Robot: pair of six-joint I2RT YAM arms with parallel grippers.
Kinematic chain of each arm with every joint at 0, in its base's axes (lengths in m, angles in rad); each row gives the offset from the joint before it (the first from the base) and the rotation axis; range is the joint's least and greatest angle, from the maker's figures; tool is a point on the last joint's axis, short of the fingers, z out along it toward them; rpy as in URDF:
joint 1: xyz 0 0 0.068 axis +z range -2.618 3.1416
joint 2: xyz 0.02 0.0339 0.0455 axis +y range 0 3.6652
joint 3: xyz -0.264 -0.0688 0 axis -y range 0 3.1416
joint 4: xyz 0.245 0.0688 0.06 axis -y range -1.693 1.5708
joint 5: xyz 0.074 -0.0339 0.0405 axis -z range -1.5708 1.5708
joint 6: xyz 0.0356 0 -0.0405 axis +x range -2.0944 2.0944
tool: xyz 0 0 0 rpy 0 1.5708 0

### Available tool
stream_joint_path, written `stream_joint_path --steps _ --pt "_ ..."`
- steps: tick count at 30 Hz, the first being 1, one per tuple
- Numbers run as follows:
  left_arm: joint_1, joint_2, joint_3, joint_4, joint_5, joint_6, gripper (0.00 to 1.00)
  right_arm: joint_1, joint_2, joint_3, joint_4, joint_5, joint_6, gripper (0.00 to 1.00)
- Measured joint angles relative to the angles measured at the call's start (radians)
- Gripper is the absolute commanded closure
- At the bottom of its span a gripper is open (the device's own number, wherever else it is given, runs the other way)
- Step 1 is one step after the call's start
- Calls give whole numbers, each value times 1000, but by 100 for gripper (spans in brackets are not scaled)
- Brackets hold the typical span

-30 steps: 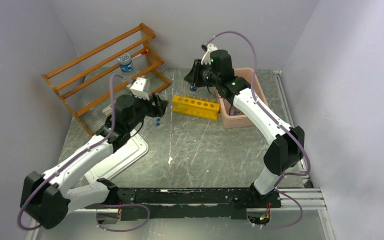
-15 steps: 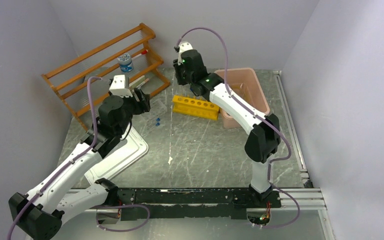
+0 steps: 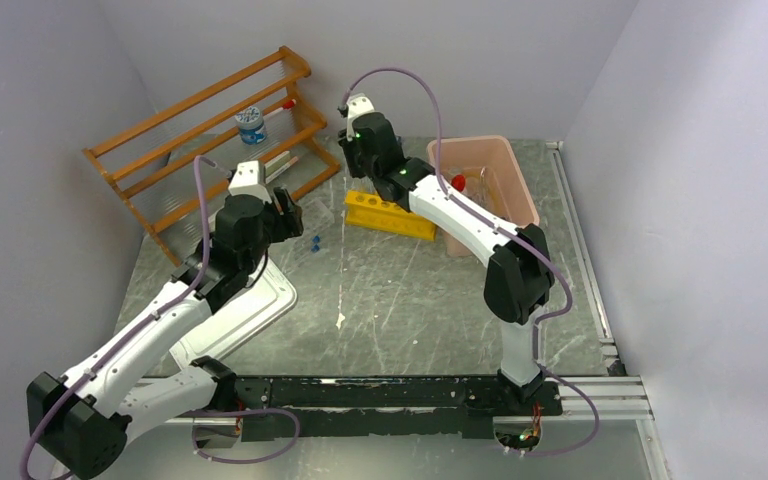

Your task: Organize the chemistry lab equipment

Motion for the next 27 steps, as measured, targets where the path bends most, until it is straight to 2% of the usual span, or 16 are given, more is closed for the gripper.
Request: stream_joint_path --steps 13,27 --pt "3 39 -9 -1 53 -33 31 0 0 -152 115 -8 -1 85" --pt "7 58 -13 0 99 -74 32 -5 -34 -354 348 -13 24 83"
